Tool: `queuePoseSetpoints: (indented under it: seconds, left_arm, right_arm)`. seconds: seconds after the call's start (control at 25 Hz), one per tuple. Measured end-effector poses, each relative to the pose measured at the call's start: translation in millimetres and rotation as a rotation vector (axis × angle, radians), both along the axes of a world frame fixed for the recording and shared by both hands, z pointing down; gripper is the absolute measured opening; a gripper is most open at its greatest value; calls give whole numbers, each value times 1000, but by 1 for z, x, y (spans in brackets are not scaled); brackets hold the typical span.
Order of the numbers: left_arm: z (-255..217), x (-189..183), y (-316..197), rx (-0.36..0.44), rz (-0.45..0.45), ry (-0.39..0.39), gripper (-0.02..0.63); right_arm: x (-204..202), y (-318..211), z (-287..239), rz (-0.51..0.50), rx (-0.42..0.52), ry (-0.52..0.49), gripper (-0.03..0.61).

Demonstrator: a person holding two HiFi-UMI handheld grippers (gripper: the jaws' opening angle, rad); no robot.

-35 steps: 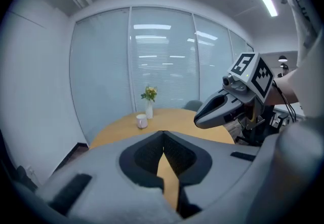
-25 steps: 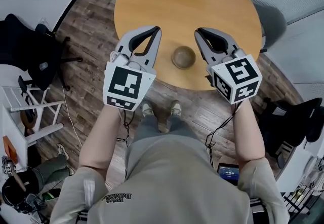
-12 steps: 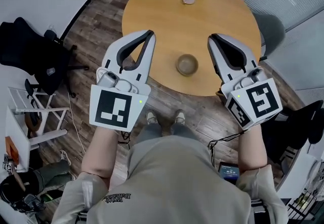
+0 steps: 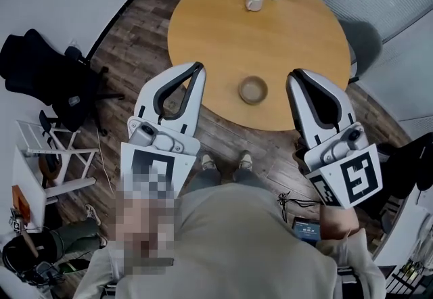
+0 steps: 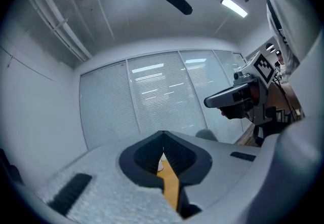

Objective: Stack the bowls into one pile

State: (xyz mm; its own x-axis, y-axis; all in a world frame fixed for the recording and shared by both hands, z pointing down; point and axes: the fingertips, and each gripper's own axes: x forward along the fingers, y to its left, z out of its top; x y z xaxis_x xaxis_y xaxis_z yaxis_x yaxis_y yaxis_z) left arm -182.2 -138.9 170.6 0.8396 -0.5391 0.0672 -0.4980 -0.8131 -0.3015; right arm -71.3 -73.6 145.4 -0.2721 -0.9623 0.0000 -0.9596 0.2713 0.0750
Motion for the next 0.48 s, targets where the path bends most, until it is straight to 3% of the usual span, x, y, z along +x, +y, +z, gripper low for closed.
queuePoseSetpoints:
  seconds: [0.48]
  left_arm:
    - [28,-2,30,-70,40,0,18]
  right_arm:
    - [-10,21,28,12,-57,7,37]
